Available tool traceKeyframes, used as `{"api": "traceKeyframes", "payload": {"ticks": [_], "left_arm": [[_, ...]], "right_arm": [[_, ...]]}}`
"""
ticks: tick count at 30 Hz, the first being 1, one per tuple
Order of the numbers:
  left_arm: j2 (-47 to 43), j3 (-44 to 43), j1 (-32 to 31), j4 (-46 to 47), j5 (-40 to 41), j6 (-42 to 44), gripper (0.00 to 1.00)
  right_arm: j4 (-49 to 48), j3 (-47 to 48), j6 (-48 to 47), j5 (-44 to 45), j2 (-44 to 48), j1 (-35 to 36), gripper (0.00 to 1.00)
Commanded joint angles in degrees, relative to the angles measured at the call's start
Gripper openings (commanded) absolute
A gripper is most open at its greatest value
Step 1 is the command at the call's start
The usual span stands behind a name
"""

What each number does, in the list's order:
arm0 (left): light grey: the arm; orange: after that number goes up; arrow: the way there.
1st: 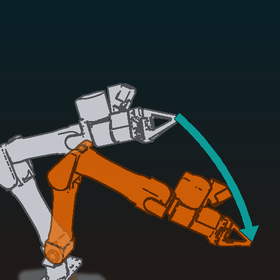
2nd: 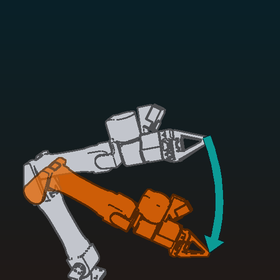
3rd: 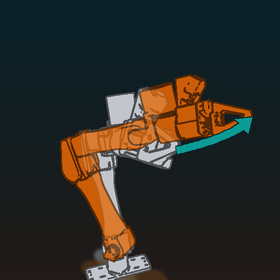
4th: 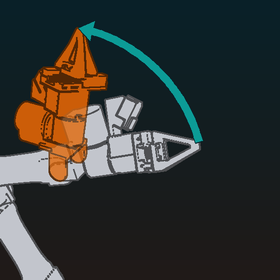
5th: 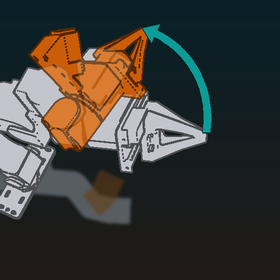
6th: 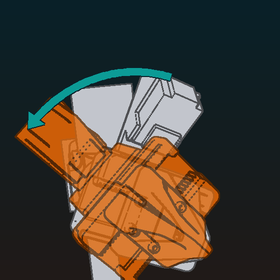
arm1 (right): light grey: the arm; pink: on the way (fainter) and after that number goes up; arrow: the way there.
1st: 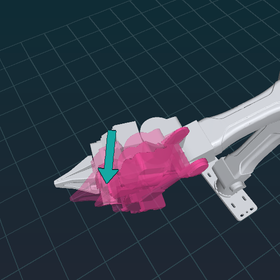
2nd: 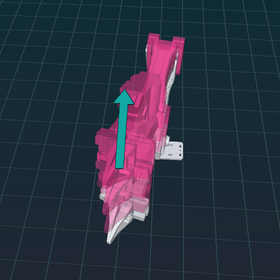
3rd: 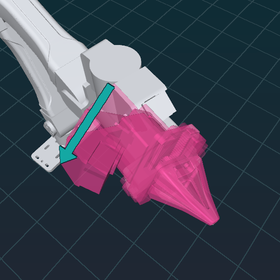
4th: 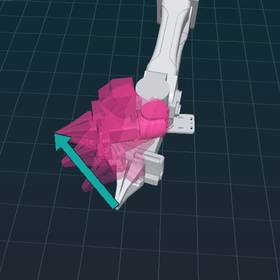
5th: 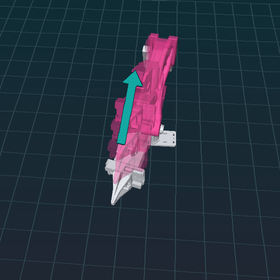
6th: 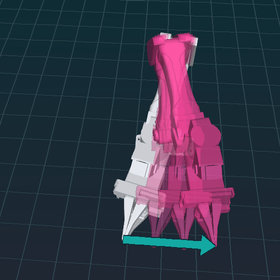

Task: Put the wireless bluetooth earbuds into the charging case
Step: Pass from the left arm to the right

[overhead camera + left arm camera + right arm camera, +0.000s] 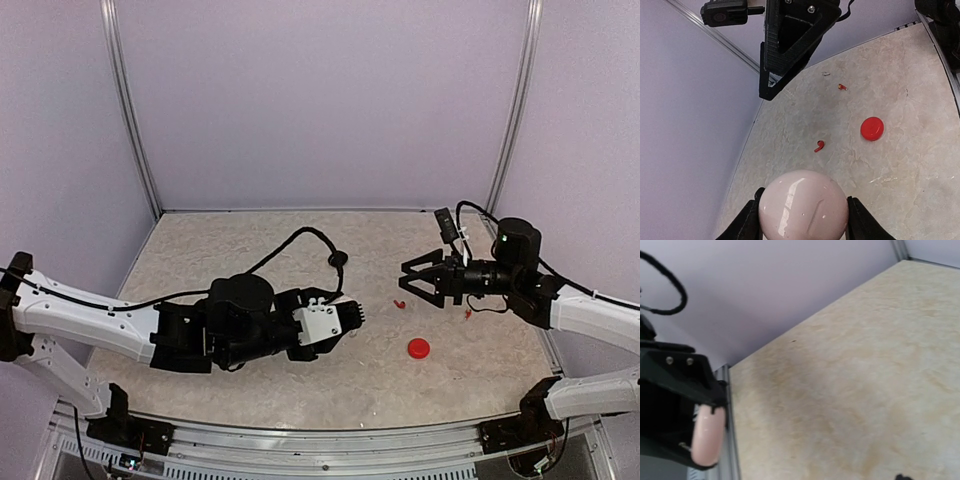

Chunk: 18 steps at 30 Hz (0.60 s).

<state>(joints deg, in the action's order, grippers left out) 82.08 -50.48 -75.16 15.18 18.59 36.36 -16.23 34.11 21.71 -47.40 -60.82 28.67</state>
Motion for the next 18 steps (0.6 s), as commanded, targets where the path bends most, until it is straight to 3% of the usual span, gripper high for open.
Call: {"api": "traceKeyframes", "payload": {"ticks": [1,18], "left_arm": [[-1.38,-2.17,-1.30,-1.43,4.54,2.58,0.40],[-4.01,-2.29,-2.43,-8.73,-3.96,6.39,0.40]], "right_arm": [[-1.41,-0.36,2.23,-0.05,1.32,3.29,0.80],[5.81,8.20,0.70,-7.34,-8.07,14.19,0.61]]}}
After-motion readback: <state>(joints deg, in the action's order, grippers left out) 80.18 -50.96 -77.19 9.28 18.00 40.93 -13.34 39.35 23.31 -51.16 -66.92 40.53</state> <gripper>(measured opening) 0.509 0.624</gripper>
